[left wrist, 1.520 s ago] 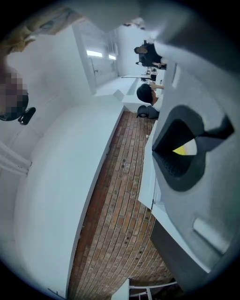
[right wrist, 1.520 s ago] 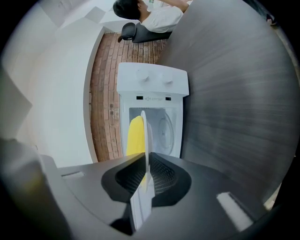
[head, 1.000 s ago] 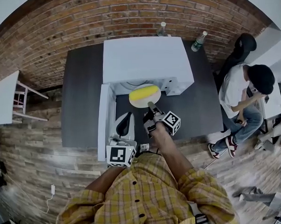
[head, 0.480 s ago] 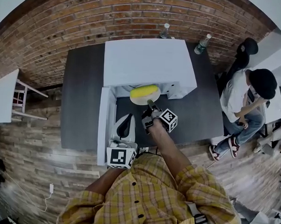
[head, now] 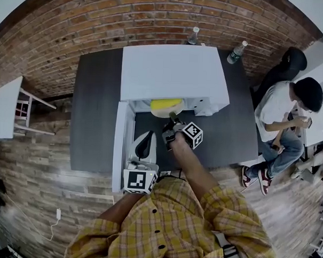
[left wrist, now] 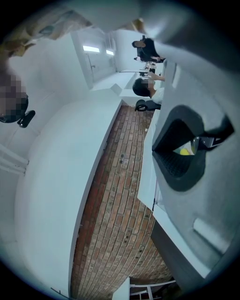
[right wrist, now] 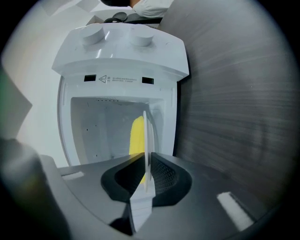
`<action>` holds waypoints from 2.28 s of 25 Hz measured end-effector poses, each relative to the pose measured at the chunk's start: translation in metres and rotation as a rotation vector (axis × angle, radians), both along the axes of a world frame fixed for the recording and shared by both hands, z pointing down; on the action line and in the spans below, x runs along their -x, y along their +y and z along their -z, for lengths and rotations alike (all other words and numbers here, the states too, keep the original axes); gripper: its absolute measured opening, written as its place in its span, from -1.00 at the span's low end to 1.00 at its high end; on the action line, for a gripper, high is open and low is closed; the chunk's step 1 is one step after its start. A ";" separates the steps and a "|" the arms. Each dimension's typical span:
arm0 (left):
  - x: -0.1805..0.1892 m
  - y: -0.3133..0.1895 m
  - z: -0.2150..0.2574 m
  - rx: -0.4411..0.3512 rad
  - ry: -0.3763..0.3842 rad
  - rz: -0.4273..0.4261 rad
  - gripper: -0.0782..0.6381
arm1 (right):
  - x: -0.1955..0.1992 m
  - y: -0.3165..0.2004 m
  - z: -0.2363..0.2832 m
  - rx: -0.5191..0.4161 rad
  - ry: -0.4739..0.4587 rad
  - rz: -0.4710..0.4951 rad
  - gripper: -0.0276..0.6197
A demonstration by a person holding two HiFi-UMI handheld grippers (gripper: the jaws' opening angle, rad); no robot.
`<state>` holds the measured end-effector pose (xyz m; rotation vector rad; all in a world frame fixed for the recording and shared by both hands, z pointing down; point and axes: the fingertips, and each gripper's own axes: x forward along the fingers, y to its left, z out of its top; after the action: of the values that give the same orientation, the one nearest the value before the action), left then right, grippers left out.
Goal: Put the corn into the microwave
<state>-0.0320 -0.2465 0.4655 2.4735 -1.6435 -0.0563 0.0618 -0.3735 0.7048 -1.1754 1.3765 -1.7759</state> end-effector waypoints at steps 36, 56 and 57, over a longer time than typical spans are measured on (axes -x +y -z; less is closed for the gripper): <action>-0.002 -0.014 -0.011 0.035 0.014 -0.024 -0.79 | 0.019 -0.030 -0.032 0.156 0.011 -0.005 -0.52; 0.004 0.005 -0.008 0.031 0.023 -0.022 -0.79 | 0.012 0.003 0.023 0.019 -0.064 0.020 -0.78; 0.004 0.006 -0.007 0.028 0.023 -0.023 -0.79 | 0.010 0.007 0.024 0.016 -0.067 0.020 -0.83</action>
<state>-0.0364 -0.2402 0.4730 2.4615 -1.5953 -0.0581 0.0516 -0.3665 0.6803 -1.1041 1.3420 -1.8266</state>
